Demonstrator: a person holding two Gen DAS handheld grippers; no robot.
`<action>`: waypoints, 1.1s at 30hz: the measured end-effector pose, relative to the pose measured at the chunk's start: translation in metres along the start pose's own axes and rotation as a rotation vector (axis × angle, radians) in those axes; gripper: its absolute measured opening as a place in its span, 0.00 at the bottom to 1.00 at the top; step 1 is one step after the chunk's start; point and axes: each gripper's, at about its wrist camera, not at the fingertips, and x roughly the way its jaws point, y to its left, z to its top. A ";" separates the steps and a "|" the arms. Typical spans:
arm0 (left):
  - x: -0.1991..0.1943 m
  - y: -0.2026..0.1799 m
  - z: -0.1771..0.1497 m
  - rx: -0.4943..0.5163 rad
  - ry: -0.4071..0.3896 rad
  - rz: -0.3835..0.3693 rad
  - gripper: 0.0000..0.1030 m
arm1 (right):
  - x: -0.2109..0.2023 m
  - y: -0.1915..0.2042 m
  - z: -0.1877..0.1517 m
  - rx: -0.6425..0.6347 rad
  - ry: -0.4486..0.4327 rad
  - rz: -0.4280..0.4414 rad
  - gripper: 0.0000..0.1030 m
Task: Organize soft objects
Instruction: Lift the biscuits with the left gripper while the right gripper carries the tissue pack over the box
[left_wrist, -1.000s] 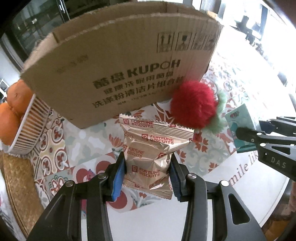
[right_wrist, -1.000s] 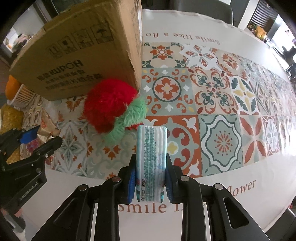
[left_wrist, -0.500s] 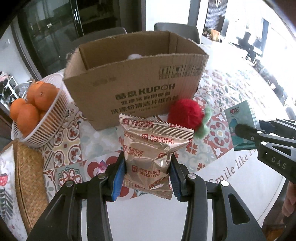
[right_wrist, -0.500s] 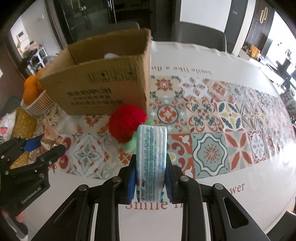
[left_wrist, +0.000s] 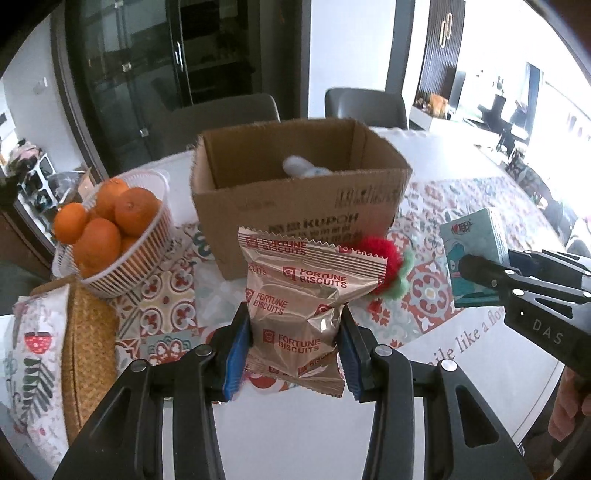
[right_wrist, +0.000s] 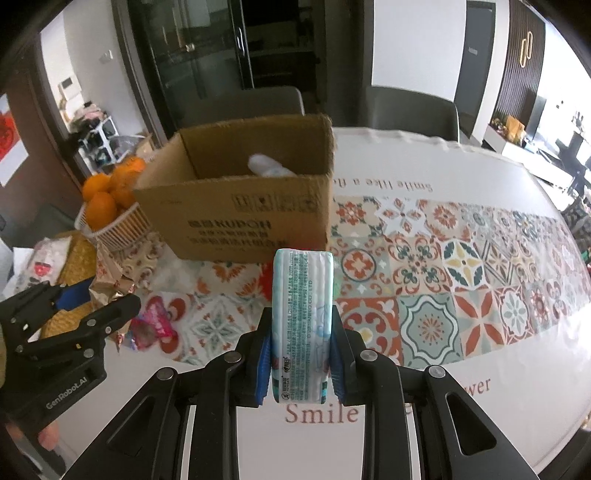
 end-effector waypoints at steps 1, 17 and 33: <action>-0.004 0.002 0.001 -0.002 -0.012 0.002 0.42 | -0.003 0.001 0.000 0.000 -0.010 0.002 0.27; -0.050 0.017 0.024 -0.033 -0.145 0.008 0.42 | -0.044 0.021 0.023 -0.016 -0.180 0.041 0.27; -0.052 0.028 0.065 -0.033 -0.205 0.009 0.42 | -0.054 0.024 0.063 -0.006 -0.274 0.054 0.27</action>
